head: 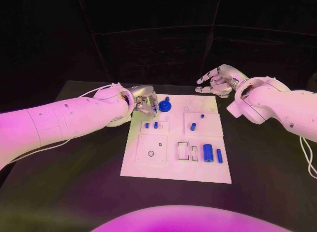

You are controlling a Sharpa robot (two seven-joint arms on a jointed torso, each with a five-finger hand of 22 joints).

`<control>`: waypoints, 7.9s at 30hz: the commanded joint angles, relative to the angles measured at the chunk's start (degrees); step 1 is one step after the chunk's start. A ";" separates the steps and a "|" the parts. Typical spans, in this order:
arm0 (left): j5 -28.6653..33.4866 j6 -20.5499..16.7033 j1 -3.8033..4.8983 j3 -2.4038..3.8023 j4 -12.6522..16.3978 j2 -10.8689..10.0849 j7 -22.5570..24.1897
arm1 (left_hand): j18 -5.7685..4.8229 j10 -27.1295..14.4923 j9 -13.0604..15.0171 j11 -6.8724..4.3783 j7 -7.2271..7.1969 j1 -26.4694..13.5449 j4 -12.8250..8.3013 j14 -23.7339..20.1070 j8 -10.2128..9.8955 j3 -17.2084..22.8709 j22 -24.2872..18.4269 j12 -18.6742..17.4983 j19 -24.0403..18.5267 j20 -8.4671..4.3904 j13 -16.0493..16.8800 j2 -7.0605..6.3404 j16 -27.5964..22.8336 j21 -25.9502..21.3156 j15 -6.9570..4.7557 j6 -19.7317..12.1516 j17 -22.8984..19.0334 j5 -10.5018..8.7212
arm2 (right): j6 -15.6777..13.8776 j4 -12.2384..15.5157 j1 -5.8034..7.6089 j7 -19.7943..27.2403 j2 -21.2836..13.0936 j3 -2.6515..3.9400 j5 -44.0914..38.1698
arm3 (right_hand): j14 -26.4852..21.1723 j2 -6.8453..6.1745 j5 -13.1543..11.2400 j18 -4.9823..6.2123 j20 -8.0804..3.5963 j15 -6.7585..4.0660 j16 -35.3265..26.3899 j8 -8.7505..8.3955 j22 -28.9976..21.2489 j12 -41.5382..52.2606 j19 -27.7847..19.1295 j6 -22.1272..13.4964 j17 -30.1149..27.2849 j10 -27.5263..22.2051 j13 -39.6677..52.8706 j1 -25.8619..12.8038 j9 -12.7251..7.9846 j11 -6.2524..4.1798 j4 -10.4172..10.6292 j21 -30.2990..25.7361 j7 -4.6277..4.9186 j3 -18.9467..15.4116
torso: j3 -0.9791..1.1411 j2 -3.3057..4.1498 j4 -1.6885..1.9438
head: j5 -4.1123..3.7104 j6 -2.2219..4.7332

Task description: Assemble the parts on the task board

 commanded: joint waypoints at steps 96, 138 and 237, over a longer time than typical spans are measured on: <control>64.37 -3.23 -0.19 -0.05 5.24 -11.10 22.72 | 2.97 -5.63 0.05 3.12 3.29 -3.76 0.11 -14.38 -4.88 0.35 -19.25 -4.53 -13.62 2.05 0.04 0.28 -18.30 -23.77 2.21 -3.88 -31.54 0.27 | 8.99 1.12 -5.51 -3.00 -1.68 -0.31 -38.02 | 1.60 -5.36 -13.75 2.34 0.89 0.61 -10.06 -2.89 -7.75 -62.43 -2.33 7.46 -9.53 -14.92 -62.72 5.58 -0.25 1.31 -3.39 -5.23 0.07 16.15 | -0.13 -0.03 0.01 | -4.17 1.59; 66.05 -4.07 -0.20 -0.09 7.48 -12.22 25.62 | 3.02 -5.11 0.21 2.83 2.93 -4.03 0.37 -14.92 -4.17 0.95 -20.10 -3.56 -13.89 2.02 0.04 0.91 -18.96 -24.82 2.07 -2.96 -32.78 0.28 | 9.30 0.38 -7.11 -5.07 1.16 -0.33 -44.02 | 1.96 -2.10 -20.72 1.90 -0.64 -1.18 -9.68 -2.51 -4.71 -62.55 -0.86 15.33 -9.68 -6.89 -65.90 5.17 0.39 -0.79 -8.43 -3.27 -1.80 28.10 | 0.01 -0.01 -0.15 | -4.74 0.96; 67.81 -1.98 -0.21 -0.09 7.99 -11.08 24.19 | 2.96 -5.44 0.06 3.06 3.33 -4.10 0.04 -15.14 -4.31 0.90 -20.41 -3.53 -13.93 1.97 -0.07 0.30 -19.17 -25.18 2.14 -3.40 -33.29 0.28 | 7.31 11.25 -13.54 -4.41 10.02 -1.60 -41.36 | 2.05 -3.11 -17.99 1.50 -0.87 -1.02 -9.33 -3.95 -2.49 -64.35 -0.15 15.17 -9.67 -6.72 -66.16 3.36 0.01 -0.46 -10.56 -1.95 -1.40 29.37 | -0.23 0.08 -0.41 | 1.45 -1.96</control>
